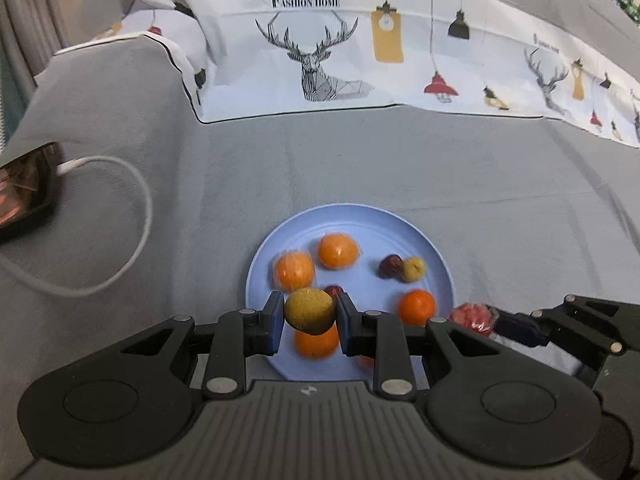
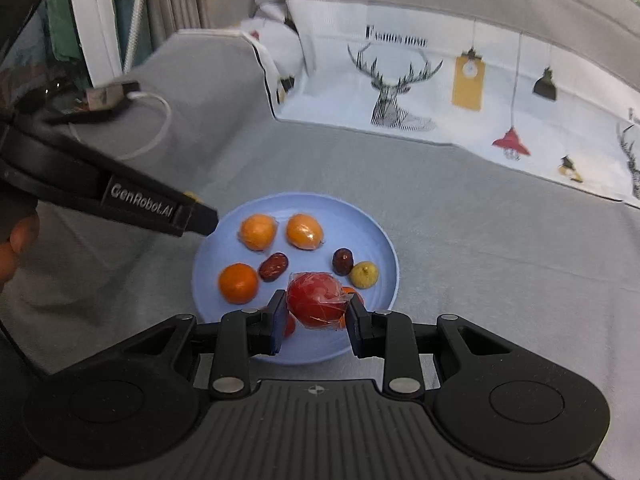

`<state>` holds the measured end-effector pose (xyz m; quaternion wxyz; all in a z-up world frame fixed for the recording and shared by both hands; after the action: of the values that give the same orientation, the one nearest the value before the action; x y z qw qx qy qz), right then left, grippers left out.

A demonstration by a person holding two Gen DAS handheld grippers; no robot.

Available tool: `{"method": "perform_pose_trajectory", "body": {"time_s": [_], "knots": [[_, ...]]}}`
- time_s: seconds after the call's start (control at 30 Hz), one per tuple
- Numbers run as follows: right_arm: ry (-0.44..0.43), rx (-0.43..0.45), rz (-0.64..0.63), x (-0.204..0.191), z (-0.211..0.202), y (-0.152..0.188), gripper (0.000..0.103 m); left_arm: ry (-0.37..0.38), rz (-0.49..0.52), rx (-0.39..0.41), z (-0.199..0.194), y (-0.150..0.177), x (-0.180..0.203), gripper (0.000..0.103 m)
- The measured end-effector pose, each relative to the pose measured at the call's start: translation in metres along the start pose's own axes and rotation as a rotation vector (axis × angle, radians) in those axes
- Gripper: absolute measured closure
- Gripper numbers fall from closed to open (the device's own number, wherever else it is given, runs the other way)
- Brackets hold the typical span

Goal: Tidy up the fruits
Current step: 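Lower both fruits onto the plate and open both tools, then lift both open tools away from the plate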

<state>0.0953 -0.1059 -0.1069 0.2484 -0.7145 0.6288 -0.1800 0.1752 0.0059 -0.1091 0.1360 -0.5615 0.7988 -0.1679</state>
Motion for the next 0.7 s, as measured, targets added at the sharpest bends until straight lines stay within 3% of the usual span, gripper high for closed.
{"method": "perform_pose_trajectory", "body": {"time_s": [0.33,0.37,0.4,0.43,0.47,0.5,0.57,0.7], "knots": [[0.005,-0.056,0.003,0.015,0.061,-0.016,0.07,-0.017,0.042,-0.069,0.062,-0.027,0.003,0.07],[0.009,-0.05,0.008,0.018,0.064,-0.018,0.068,-0.01,0.047,-0.077,0.064,-0.027,0.003,0.054],[0.017,-0.041,0.017,0.02,0.066,-0.02,0.057,-0.01,0.044,-0.08,0.064,-0.027,0.003,0.039],[0.021,-0.035,0.019,0.022,0.066,-0.021,0.049,-0.018,0.032,-0.073,0.062,-0.028,0.002,0.009],[0.027,-0.03,0.016,0.023,0.065,-0.022,0.036,-0.034,0.018,-0.051,0.056,-0.028,0.001,0.001],[0.038,-0.024,0.013,0.023,0.062,-0.021,0.024,-0.046,0.009,-0.03,0.049,-0.027,0.0,0.0],[0.07,-0.018,0.012,0.025,0.052,-0.015,0.011,-0.038,0.025,-0.04,0.04,-0.023,0.001,0.0],[0.08,-0.045,0.02,0.02,0.026,0.009,0.005,-0.047,0.013,-0.082,0.022,-0.005,0.001,0.0]]}}
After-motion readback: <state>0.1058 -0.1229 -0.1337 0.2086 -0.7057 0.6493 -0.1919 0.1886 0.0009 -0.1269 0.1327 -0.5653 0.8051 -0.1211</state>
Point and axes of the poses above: each gripper's, at about its wrist camera, not at the fingertips, and z roughly the way its jaws point, x to its right, y to its underside, the point moved 6 cm from there along z, roughly the way its jaws point, and after that the axes turned 8 degrees about -x, right-handed, at the moved point
